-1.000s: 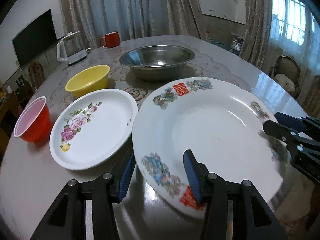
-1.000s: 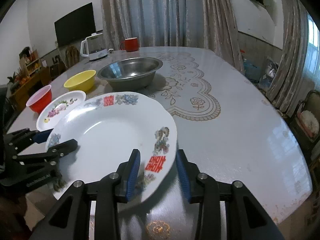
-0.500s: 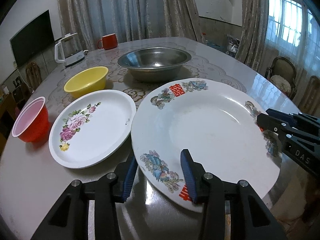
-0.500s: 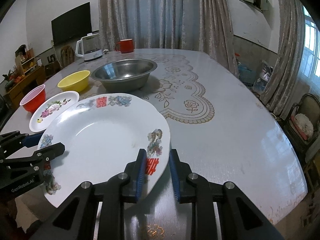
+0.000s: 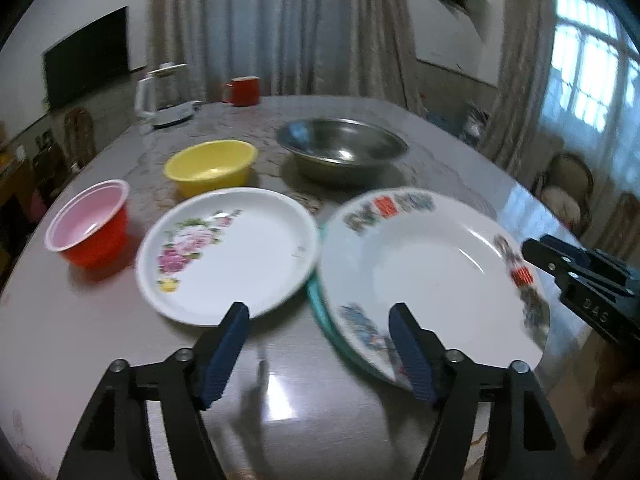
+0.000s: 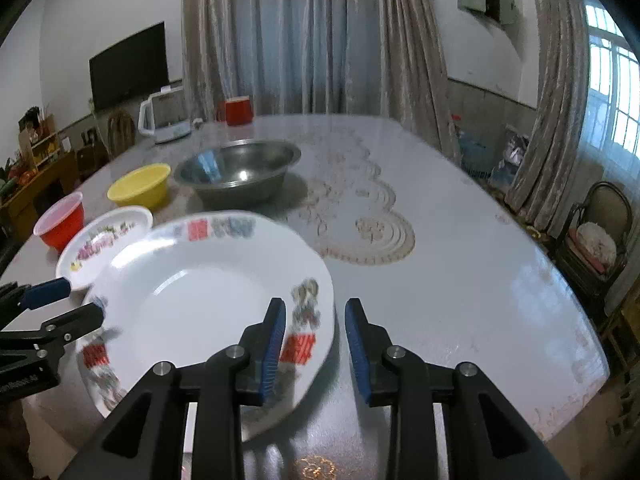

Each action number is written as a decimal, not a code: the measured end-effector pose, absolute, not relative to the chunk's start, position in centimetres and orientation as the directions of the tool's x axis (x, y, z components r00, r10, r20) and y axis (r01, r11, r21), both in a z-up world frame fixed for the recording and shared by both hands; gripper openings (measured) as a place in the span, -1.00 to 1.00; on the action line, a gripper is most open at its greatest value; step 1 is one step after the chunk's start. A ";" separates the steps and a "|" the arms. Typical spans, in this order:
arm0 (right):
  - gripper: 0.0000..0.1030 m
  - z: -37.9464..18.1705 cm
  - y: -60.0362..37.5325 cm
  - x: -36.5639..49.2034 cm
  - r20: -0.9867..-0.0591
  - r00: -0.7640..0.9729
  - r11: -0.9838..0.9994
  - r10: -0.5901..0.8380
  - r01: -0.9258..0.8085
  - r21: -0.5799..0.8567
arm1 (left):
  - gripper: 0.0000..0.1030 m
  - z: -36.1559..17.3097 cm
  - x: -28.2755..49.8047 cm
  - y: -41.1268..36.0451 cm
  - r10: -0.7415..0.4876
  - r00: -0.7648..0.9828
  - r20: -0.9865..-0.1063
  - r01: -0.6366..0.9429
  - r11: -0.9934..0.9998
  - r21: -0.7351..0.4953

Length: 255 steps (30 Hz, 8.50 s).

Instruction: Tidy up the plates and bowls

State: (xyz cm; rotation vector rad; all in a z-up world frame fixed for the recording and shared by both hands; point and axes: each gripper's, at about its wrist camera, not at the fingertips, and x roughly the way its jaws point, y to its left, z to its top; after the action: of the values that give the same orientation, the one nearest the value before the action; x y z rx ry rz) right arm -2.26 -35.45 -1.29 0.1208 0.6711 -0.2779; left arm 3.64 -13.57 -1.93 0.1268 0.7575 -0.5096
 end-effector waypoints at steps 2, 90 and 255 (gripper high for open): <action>-0.41 -0.7 -35.3 -2.3 -0.615 0.763 0.958 -0.199 0.285 0.043 | 0.46 -1.7 4.1 -12.2 -0.383 0.630 -0.676 0.448 0.890 -0.086; -0.44 -4.8 -16.7 13.7 -0.775 0.532 0.939 0.342 -0.226 0.259 | -0.06 -5.4 9.7 3.0 -0.302 0.618 -0.726 0.234 0.952 -0.197; -0.41 -1.9 -33.9 -1.3 -0.791 0.611 0.953 0.033 0.218 0.208 | -0.15 -1.7 2.4 -18.4 -0.436 0.543 -0.718 0.640 0.768 0.017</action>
State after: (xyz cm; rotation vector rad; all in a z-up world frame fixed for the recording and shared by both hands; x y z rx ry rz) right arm -1.33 -33.94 -1.86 0.2982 0.9101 -0.1089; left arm 2.42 -18.44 -1.71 0.2928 0.7615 -0.6497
